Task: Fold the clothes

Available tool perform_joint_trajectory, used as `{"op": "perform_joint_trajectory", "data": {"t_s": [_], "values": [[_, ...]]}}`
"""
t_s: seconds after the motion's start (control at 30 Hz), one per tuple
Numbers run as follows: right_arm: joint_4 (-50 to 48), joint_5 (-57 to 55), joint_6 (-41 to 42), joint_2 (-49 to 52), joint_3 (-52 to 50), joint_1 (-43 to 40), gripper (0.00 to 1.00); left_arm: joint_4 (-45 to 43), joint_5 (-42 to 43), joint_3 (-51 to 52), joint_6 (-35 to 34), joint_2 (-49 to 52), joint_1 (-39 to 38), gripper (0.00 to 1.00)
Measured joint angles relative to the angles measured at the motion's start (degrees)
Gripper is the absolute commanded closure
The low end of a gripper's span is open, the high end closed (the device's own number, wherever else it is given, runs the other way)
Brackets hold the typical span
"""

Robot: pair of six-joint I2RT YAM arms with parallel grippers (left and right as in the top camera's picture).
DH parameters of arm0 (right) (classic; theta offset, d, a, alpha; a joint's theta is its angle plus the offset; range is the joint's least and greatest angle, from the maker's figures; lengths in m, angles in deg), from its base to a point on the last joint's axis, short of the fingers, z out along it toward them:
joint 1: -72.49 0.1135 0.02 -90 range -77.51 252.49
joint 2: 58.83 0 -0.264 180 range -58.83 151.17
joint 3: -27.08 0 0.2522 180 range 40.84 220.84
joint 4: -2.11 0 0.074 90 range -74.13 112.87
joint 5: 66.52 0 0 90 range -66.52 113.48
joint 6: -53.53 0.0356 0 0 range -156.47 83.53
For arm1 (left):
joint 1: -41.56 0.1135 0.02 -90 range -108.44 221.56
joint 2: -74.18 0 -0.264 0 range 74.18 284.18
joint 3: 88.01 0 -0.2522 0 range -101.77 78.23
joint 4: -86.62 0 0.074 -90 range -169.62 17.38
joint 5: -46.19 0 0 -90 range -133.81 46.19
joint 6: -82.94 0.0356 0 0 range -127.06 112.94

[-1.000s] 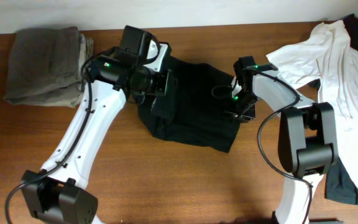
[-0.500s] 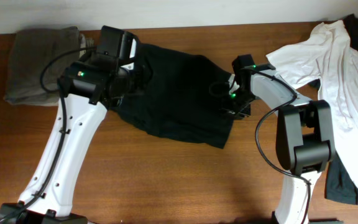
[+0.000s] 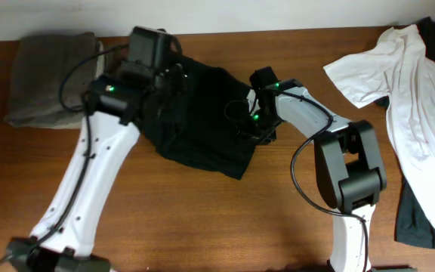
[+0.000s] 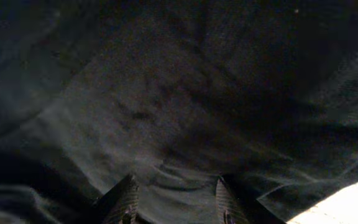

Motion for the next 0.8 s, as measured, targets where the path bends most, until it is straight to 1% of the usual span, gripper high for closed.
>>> {"op": "perform_joint_trajectory", "data": {"t_s": [0.03, 0.1, 0.23, 0.27, 0.3, 0.33, 0.43, 0.47, 0.5, 0.53, 0.6, 0.7, 0.73, 0.77, 0.8], "values": [[0.0, 0.2, -0.2, 0.0, 0.0, 0.0, 0.54, -0.1, 0.2, 0.0, 0.0, 1.8, -1.0, 0.99], [0.3, 0.4, -0.8, 0.0, 0.0, -0.1, 0.5, -0.4, 1.1, 0.0, 0.1, 7.1, -3.0, 0.99], [0.3, 1.0, -1.1, 0.0, 0.1, -0.1, 0.49, -1.9, 3.5, 0.0, 1.3, 12.3, -6.5, 0.99], [0.3, 1.0, -1.1, 0.0, 0.1, -0.1, 0.47, -2.6, 4.5, 0.0, 2.0, 13.0, -7.3, 0.99], [0.5, 1.1, -1.1, 0.0, 0.1, -0.3, 0.41, -2.9, 5.4, 0.0, 3.0, 13.5, -8.3, 0.99], [1.9, 1.6, -1.2, 0.2, 0.5, -0.7, 0.39, -3.0, 6.0, 0.0, 3.4, 13.7, -8.8, 0.99], [11.2, 6.7, -4.9, 2.0, 3.1, -4.2, 0.39, -3.2, 7.3, 0.0, 5.3, 14.2, -9.4, 0.99], [14.7, 7.6, -6.1, 2.7, 5.1, -6.5, 0.38, -3.2, 8.3, 0.0, 6.4, 14.6, -9.4, 0.99], [21.0, 7.9, -7.7, 3.3, 10.2, -10.8, 0.37, -3.2, 9.6, 0.0, 7.7, 15.1, -9.3, 0.97], [22.0, 7.9, -8.3, 3.2, 12.3, -12.7, 0.37, -3.2, 11.5, 0.0, 9.4, 16.0, -9.3, 0.94], [28.0, 7.9, -10.5, 3.5, 17.4, -17.4, 0.36, -2.3, 13.3, 0.0, 12.2, 16.5, -9.3, 0.86], [32.5, 7.9, -13.4, 3.5, 21.4, -23.6, 0.36, -1.6, 16.5, 0.0, 17.7, 17.0, -9.3, 0.84], [33.7, 7.9, -14.7, 3.5, 21.7, -25.5, 0.36, -1.6, 17.2, 0.0, 18.9, 17.0, -9.3, 0.82], [34.5, 7.8, -15.7, 3.5, 21.7, -26.6, 0.36, -1.4, 17.9, 0.0, 20.4, 17.0, -9.3, 0.68], [34.6, 7.9, -16.3, 3.5, 21.7, -26.8, 0.36, -1.0, 18.3, 0.0, 21.3, 17.0, -9.4, 0.35]]}}
